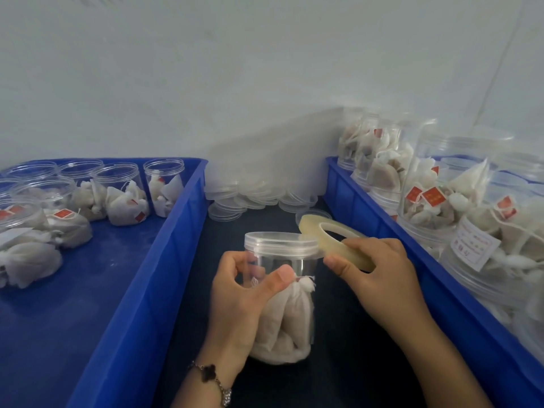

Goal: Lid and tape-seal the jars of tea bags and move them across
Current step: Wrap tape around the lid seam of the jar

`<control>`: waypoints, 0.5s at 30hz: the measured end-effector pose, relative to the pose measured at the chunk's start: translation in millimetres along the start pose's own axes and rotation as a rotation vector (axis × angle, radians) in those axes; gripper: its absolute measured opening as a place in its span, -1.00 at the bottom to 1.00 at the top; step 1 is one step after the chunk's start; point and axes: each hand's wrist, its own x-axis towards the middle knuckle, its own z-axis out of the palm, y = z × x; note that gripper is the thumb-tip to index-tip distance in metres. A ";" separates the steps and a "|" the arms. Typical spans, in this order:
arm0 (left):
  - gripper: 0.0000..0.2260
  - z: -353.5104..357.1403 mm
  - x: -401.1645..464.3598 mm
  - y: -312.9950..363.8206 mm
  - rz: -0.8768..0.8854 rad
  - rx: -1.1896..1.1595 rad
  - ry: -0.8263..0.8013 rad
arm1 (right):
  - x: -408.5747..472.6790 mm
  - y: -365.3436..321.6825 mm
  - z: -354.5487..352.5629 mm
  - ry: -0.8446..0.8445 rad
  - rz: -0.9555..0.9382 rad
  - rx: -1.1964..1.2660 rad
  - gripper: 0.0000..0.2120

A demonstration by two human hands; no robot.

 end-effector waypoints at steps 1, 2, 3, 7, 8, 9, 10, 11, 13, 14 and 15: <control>-0.36 -0.1 -0.2 -0.2 -0.004 -0.017 -0.013 | 0.2 0.9 0.2 -0.005 -0.002 0.007 -0.28; -0.37 -0.4 -0.2 -0.5 -0.006 -0.030 -0.026 | 0.5 1.7 0.8 -0.007 -0.005 0.016 -0.36; -0.38 -0.9 -0.1 -0.5 -0.006 -0.041 -0.040 | 0.7 2.6 1.4 -0.009 -0.008 0.026 -0.47; -0.33 -4.6 1.8 -0.3 -0.014 -0.096 -0.100 | 4.3 9.8 5.0 -0.031 -0.100 -0.127 -0.79; -0.29 -5.9 2.0 -0.2 -0.014 -0.114 -0.114 | 5.0 10.4 6.8 -0.035 -0.114 -0.167 -0.82; -0.25 -6.9 2.0 -0.1 -0.019 -0.140 -0.129 | 4.6 10.3 8.7 -0.032 -0.127 -0.195 -0.83; -0.22 -7.6 2.2 0.1 -0.025 -0.171 -0.148 | 3.6 9.9 10.8 -0.013 -0.150 -0.216 -0.84; -0.19 -7.8 2.1 0.5 -0.034 -0.196 -0.174 | 2.6 9.3 12.4 0.015 -0.171 -0.229 -0.84; -0.16 -7.0 1.1 2.1 -0.054 -0.223 -0.238 | 1.7 8.3 13.1 0.058 -0.178 -0.207 -0.83; -0.15 -6.6 0.6 2.5 -0.062 -0.238 -0.266 | 1.3 8.2 12.7 0.066 -0.171 -0.193 -0.83; -0.16 -6.0 0.3 2.8 -0.069 -0.261 -0.290 | 1.4 7.6 12.0 0.065 -0.158 -0.184 -0.82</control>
